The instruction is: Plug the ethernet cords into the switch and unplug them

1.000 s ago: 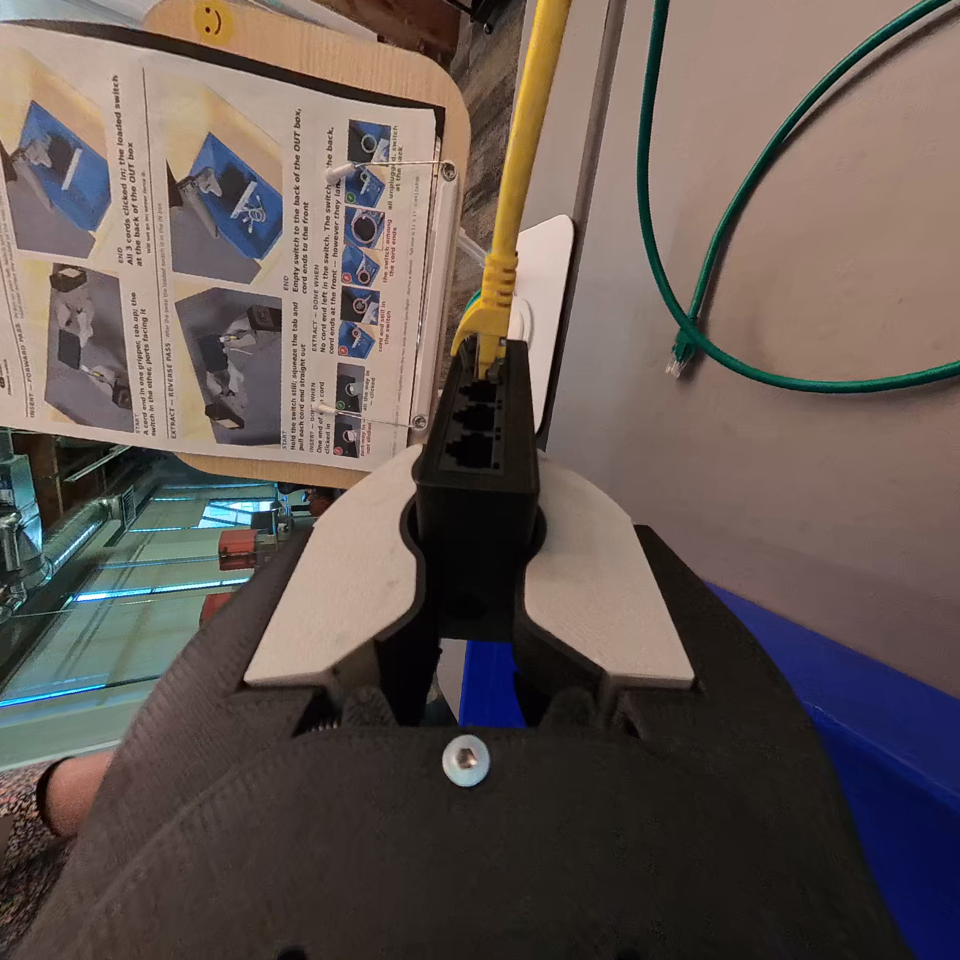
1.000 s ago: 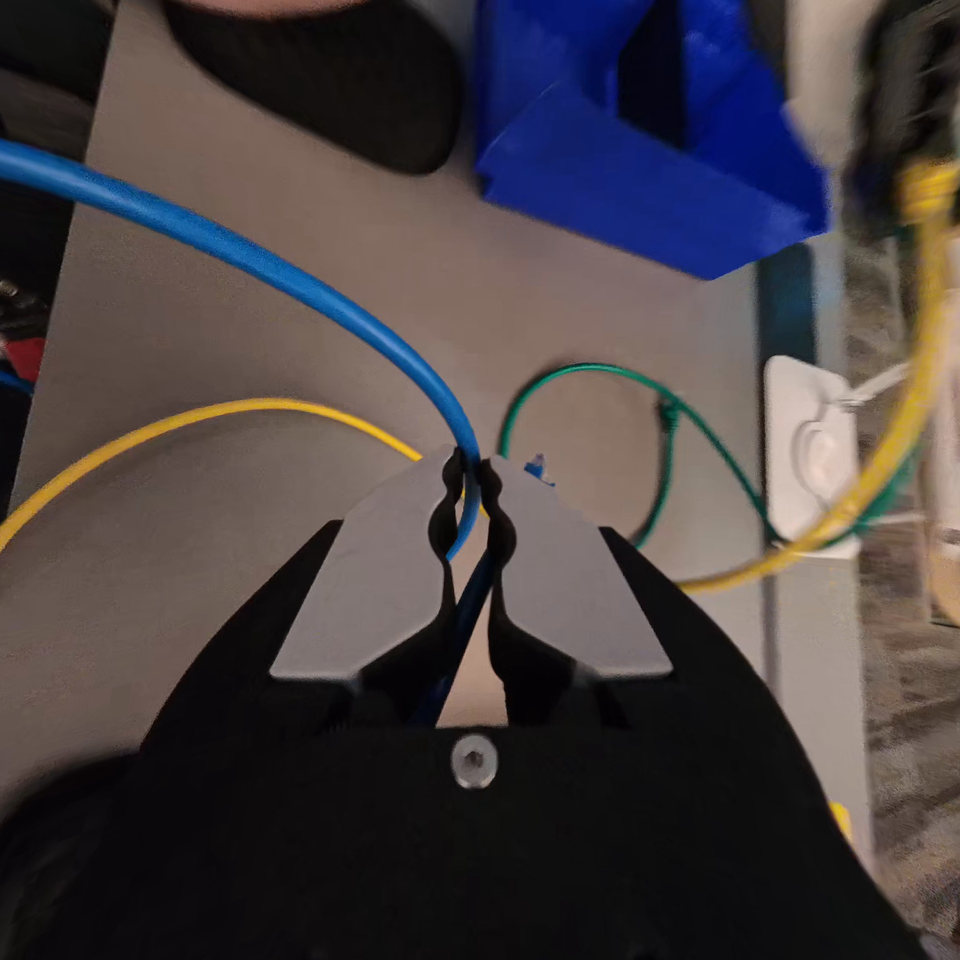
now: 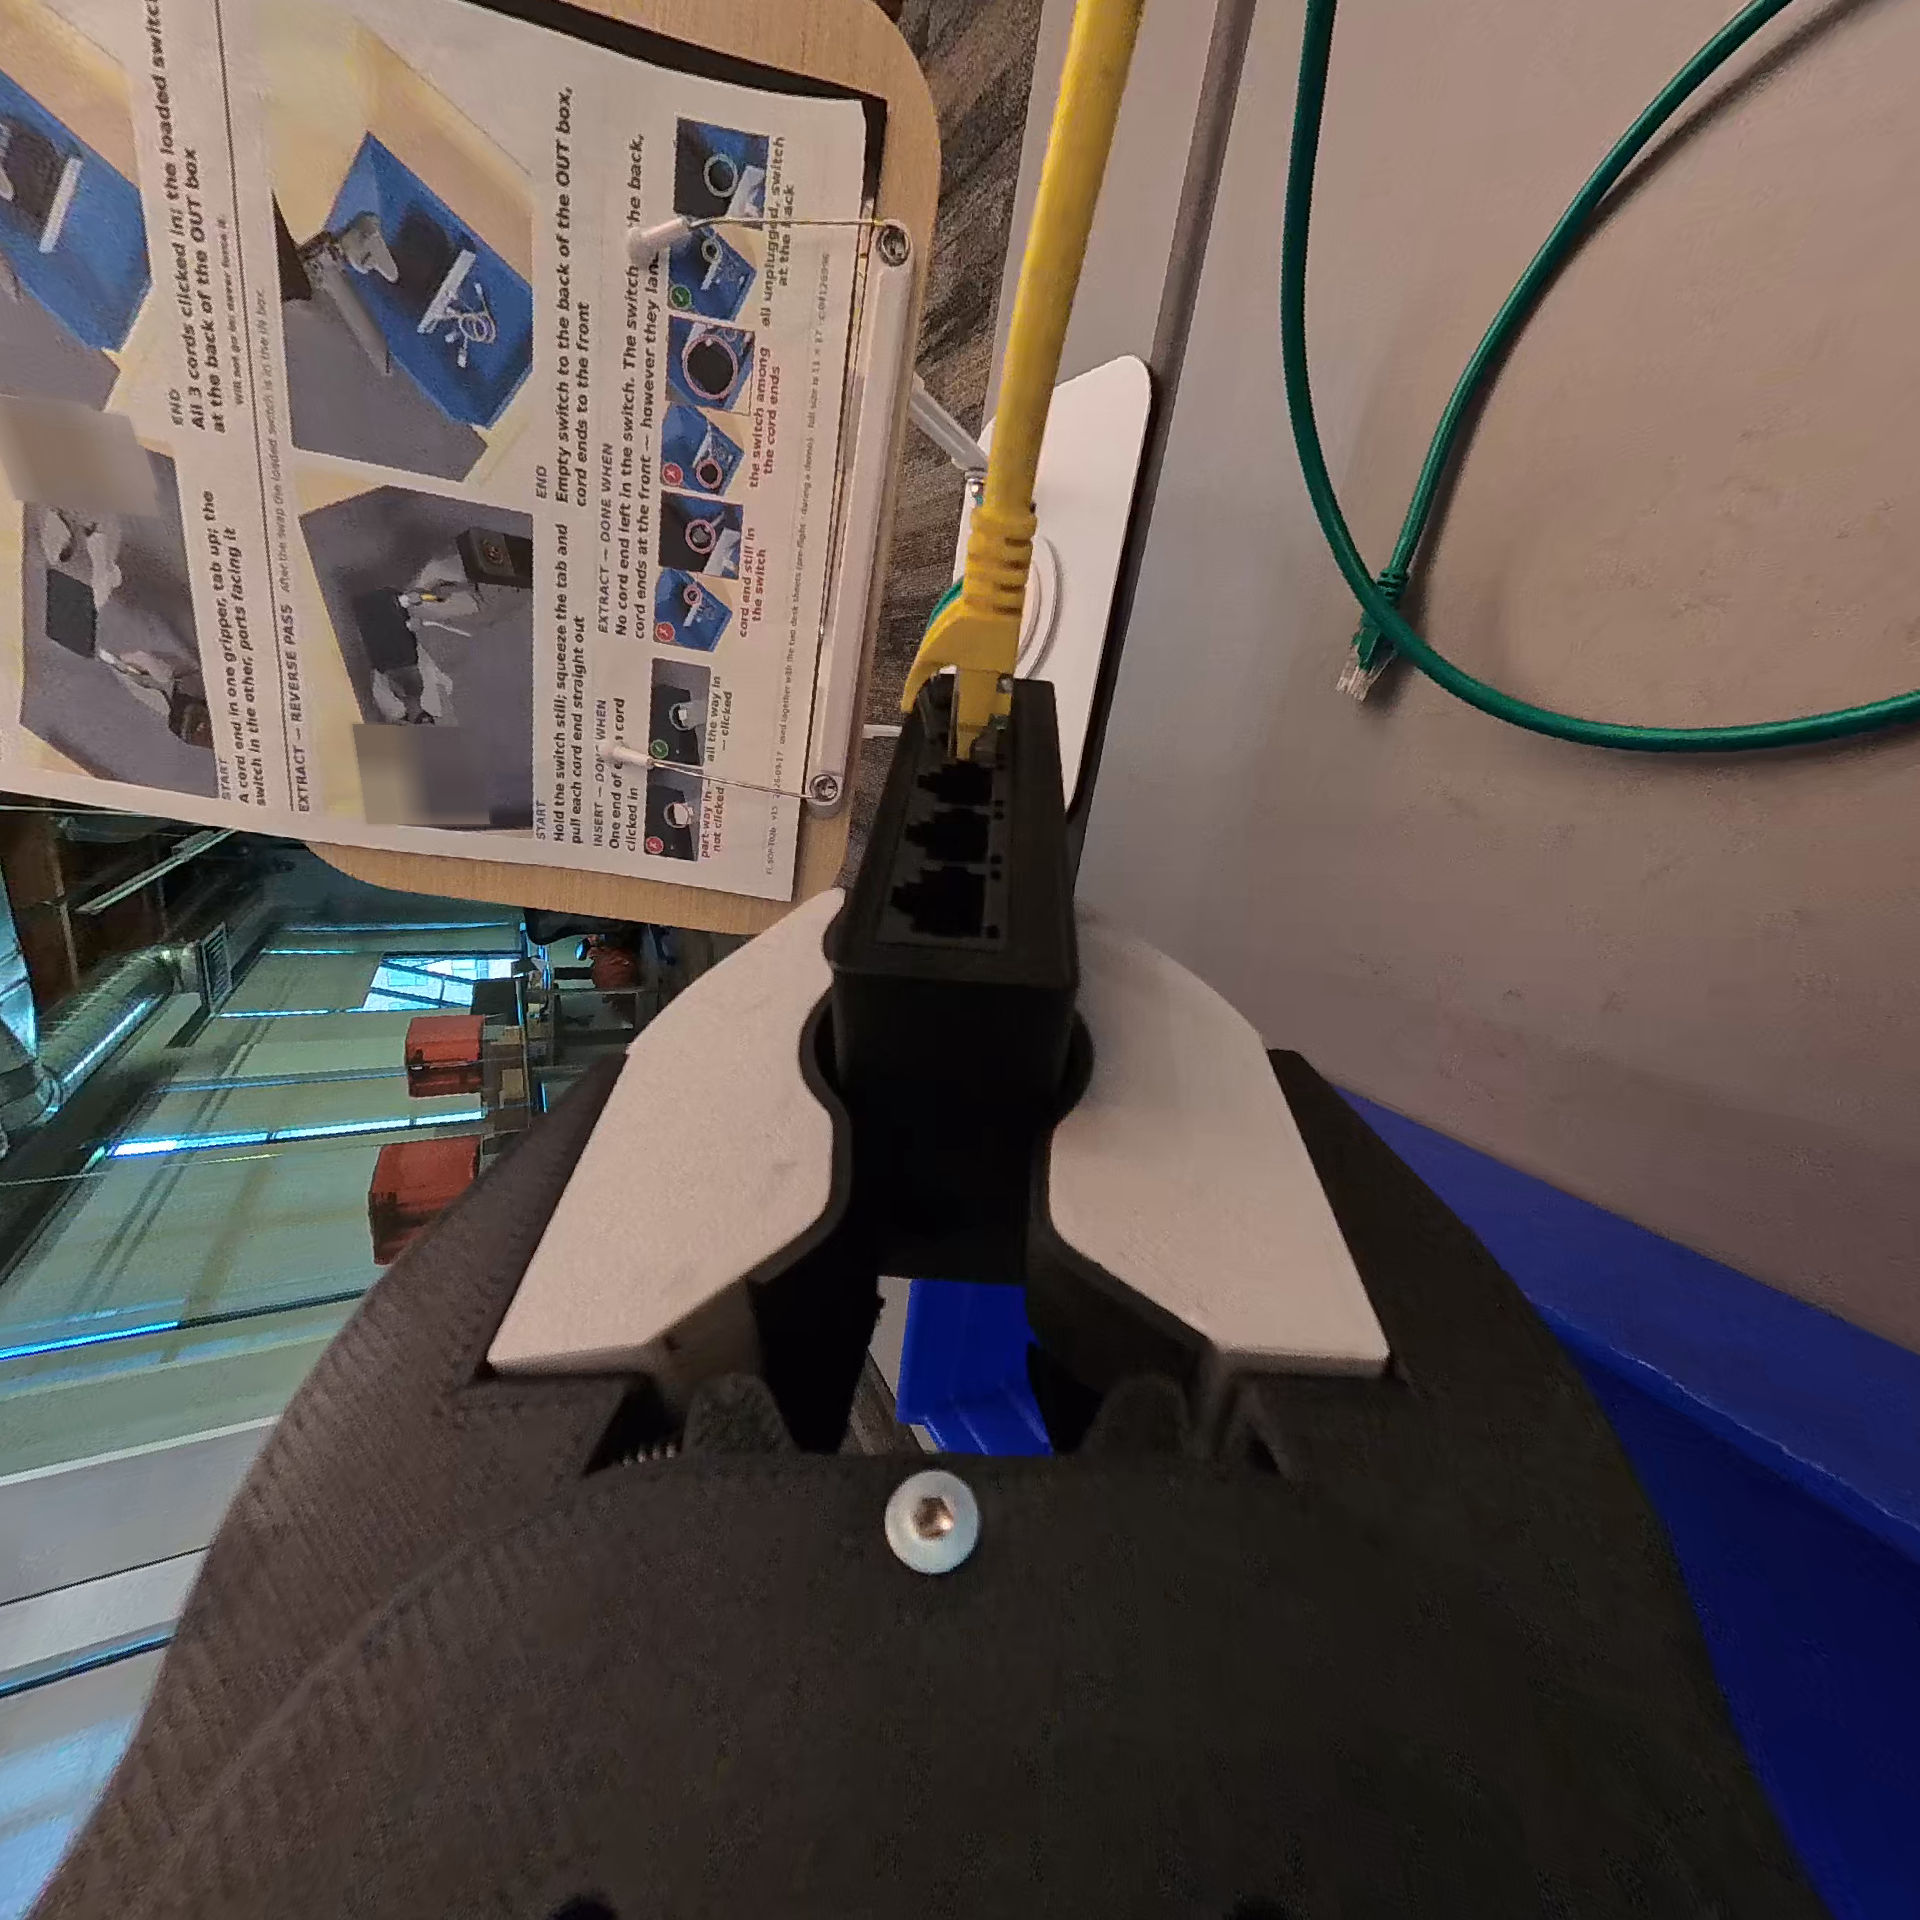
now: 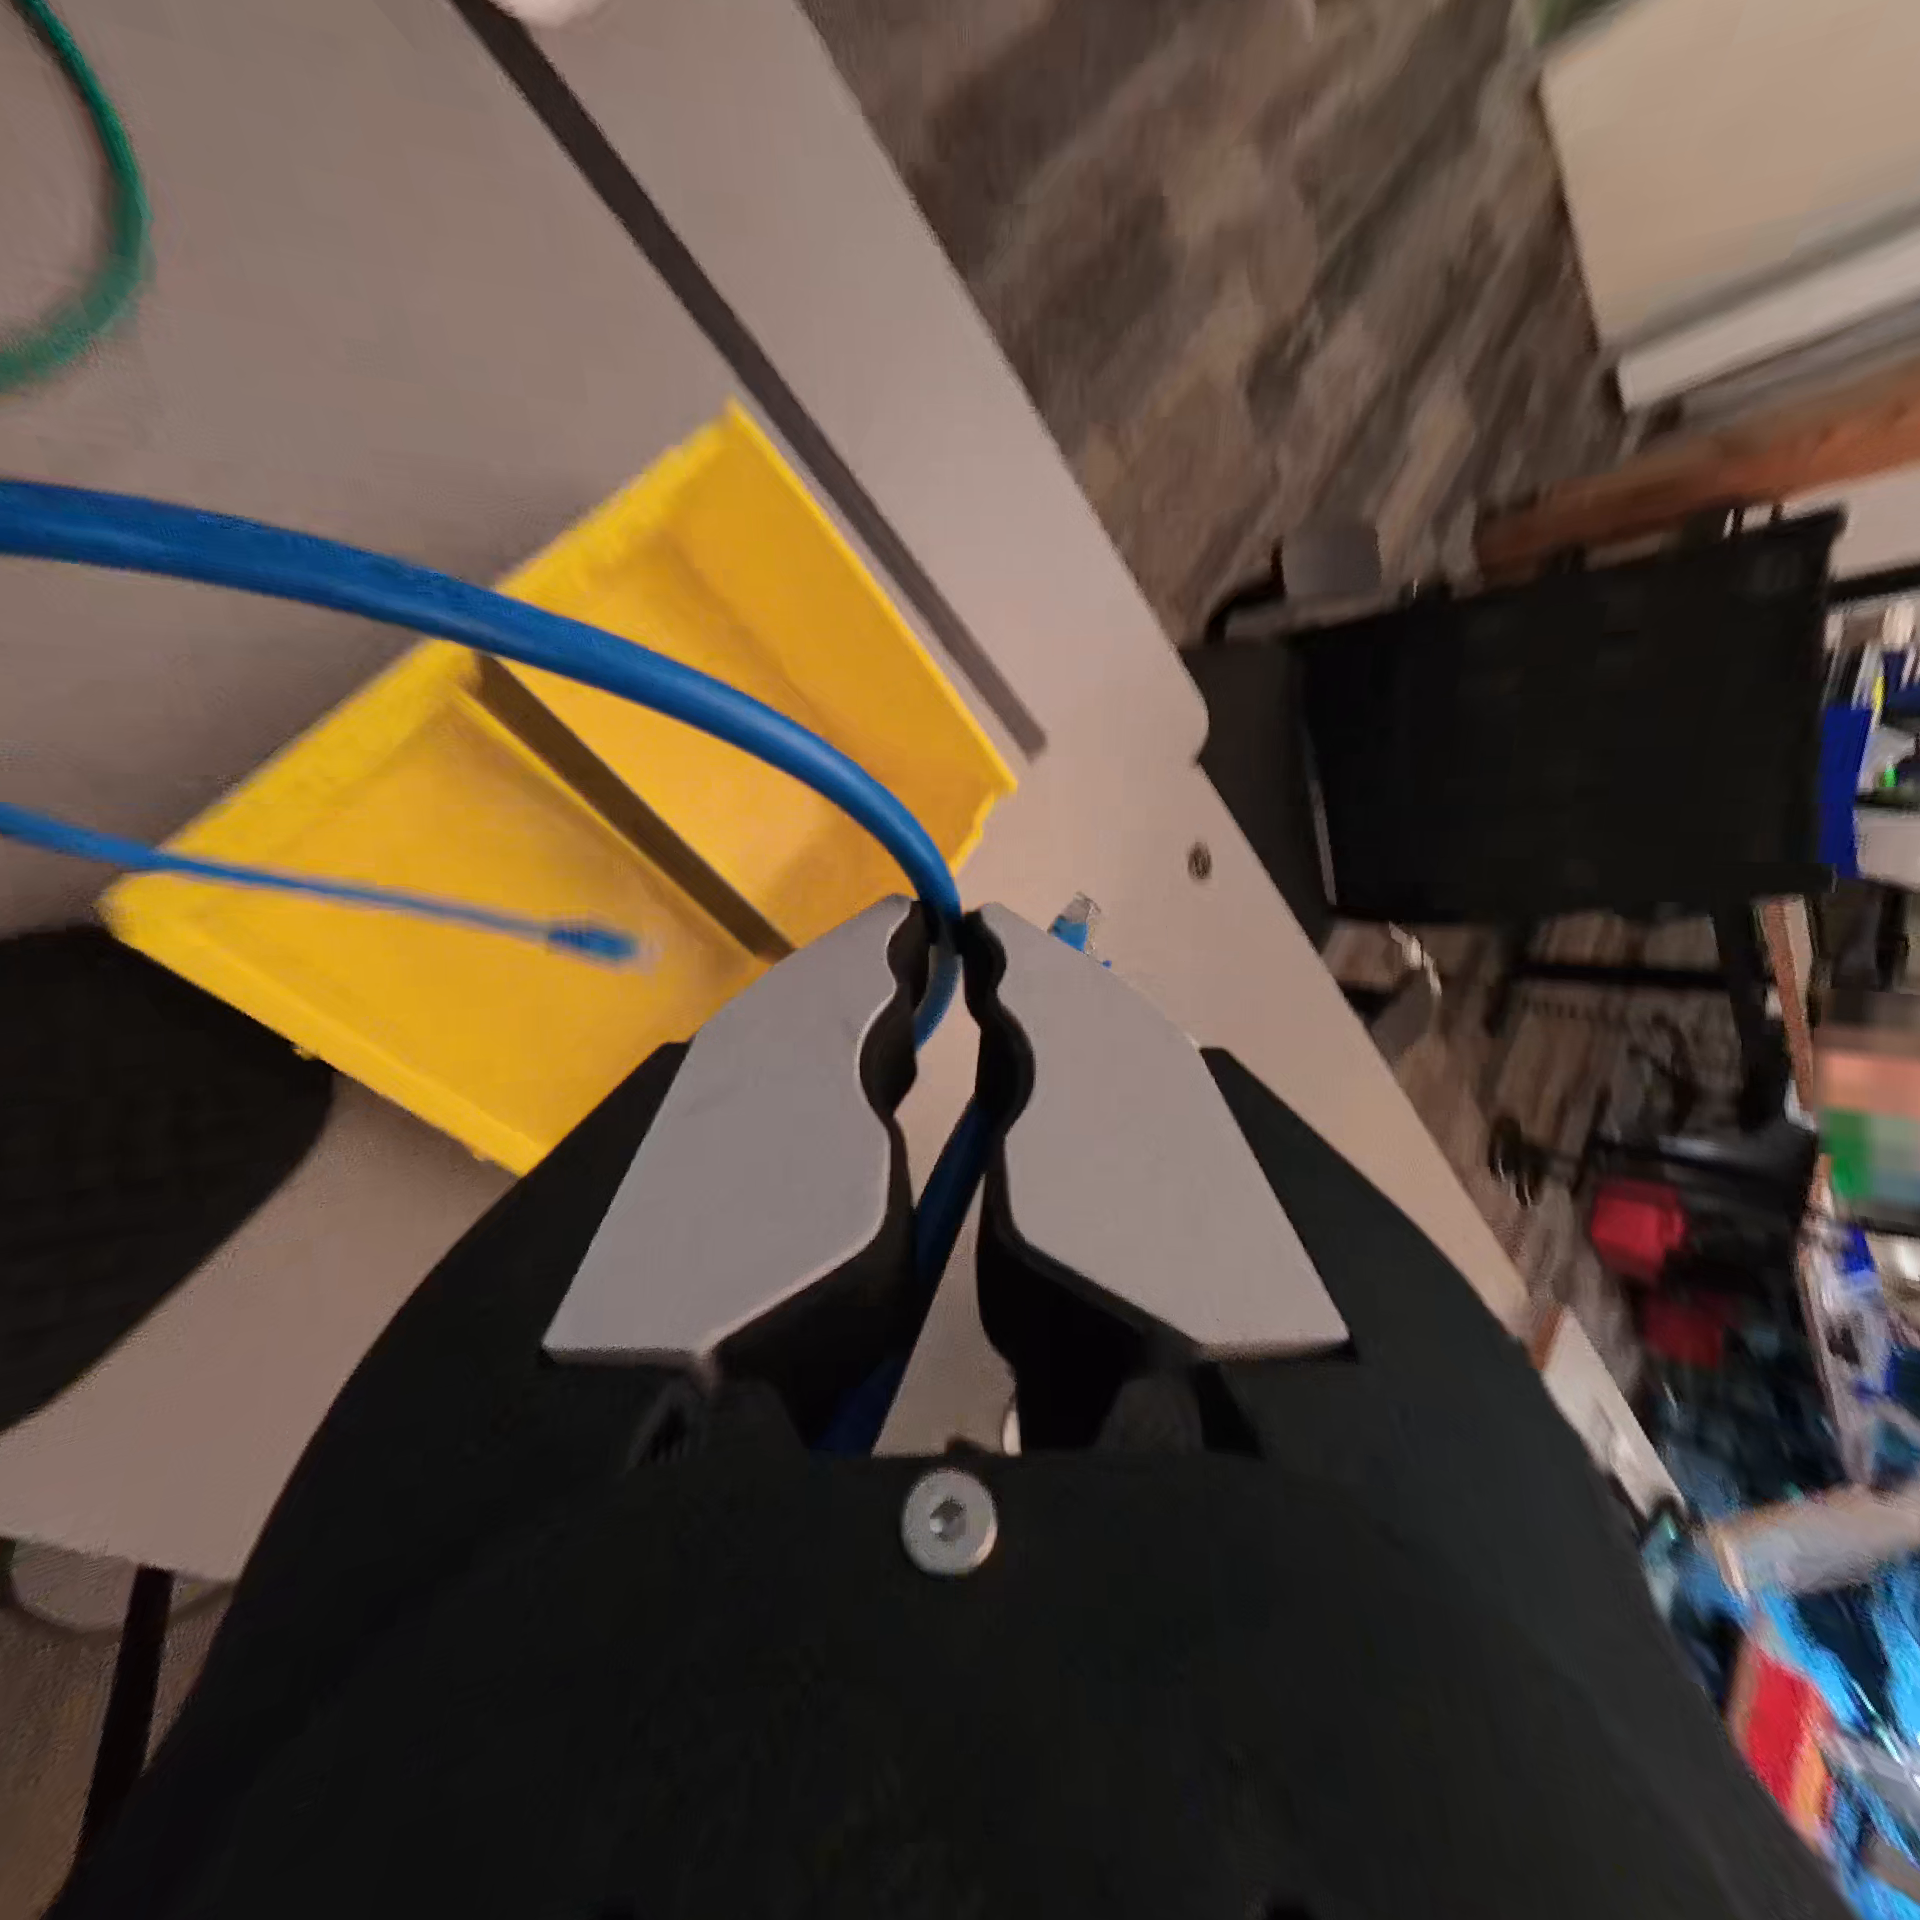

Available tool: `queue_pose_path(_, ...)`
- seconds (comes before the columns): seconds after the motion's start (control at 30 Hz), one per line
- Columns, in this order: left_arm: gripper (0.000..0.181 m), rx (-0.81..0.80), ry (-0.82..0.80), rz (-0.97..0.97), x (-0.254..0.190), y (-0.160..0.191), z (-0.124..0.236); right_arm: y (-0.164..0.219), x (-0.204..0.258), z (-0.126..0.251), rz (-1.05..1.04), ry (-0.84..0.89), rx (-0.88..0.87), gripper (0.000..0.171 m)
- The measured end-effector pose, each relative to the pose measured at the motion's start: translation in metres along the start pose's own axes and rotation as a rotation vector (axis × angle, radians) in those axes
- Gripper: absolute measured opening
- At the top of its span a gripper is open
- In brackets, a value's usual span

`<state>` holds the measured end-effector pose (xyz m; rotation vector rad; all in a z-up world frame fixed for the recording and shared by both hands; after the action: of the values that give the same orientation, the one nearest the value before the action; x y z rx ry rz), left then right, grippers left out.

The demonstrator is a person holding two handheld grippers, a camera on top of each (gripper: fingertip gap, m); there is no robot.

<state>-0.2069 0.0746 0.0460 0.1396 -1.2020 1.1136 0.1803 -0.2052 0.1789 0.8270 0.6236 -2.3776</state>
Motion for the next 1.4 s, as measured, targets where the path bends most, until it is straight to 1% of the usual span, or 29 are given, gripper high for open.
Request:
queue_pose_path(0.13,0.031,0.004,0.001,0.003,0.000,0.001,-0.001,0.041,0.012,-0.044,0.004,-0.021,0.246,0.008)
queue_pose_path(0.2,0.031,0.009,0.002,0.004,0.000,0.002,-0.002,0.052,0.024,-0.064,0.010,-0.048,0.315,0.008)
queue_pose_path(0.27,0.031,0.012,0.004,0.003,0.000,0.003,-0.003,0.054,0.038,-0.082,0.032,-0.068,0.342,0.008)
queue_pose_path(0.4,0.031,0.019,0.007,-0.002,-0.002,0.003,-0.005,0.048,0.060,-0.113,0.025,-0.085,0.348,0.008)
queue_pose_path(0.53,0.031,0.025,0.012,-0.008,-0.004,0.002,-0.006,0.037,0.067,-0.139,-0.140,-0.044,0.307,0.008)
queue_pose_path(0.67,0.031,0.026,0.013,-0.006,-0.004,0.002,-0.006,0.043,0.080,-0.165,-0.435,-0.004,0.295,0.009)
queue_pose_path(0.77,0.031,0.027,0.015,-0.002,-0.003,0.002,-0.006,0.051,0.093,-0.184,-0.621,0.017,0.249,0.010)
queue_pose_path(0.87,0.031,0.031,0.016,-0.007,-0.004,0.002,-0.006,0.059,0.103,-0.199,-0.705,0.065,0.204,0.013)
queue_pose_path(0.93,0.031,0.029,0.020,-0.012,-0.006,0.000,-0.006,0.055,0.107,-0.206,-0.772,0.044,0.130,0.021)
queue_pose_path(1.0,0.031,0.026,0.023,-0.014,-0.007,-0.001,-0.005,0.048,0.110,-0.207,-0.794,-0.038,0.057,0.032)
queue_pose_path(1.13,0.031,0.032,0.030,-0.015,-0.008,-0.001,-0.006,0.040,0.107,-0.195,-0.843,-0.182,-0.062,0.045)
queue_pose_path(1.27,0.031,0.044,0.036,-0.013,-0.008,0.001,-0.006,0.033,0.089,-0.168,-0.917,-0.217,-0.266,0.056)
queue_pose_path(1.33,0.031,0.043,0.037,-0.010,-0.008,0.001,-0.006,0.029,0.088,-0.157,-0.995,-0.313,-0.371,0.070)
queue_pose_path(1.4,0.031,0.043,0.038,-0.008,-0.008,0.001,-0.005,0.030,0.090,-0.152,-1.068,-0.430,-0.417,0.075)
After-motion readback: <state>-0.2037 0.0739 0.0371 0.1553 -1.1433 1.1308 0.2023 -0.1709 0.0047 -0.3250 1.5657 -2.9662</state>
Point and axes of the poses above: each gripper's, where its closed fingertips meet, z back along the fingers, y out of its underside, x = y × z across the jaws, the point moved 4 cm from there along z, back along the fingers, and after that the axes turned 13 degrees about z, right-handed, at the moved point
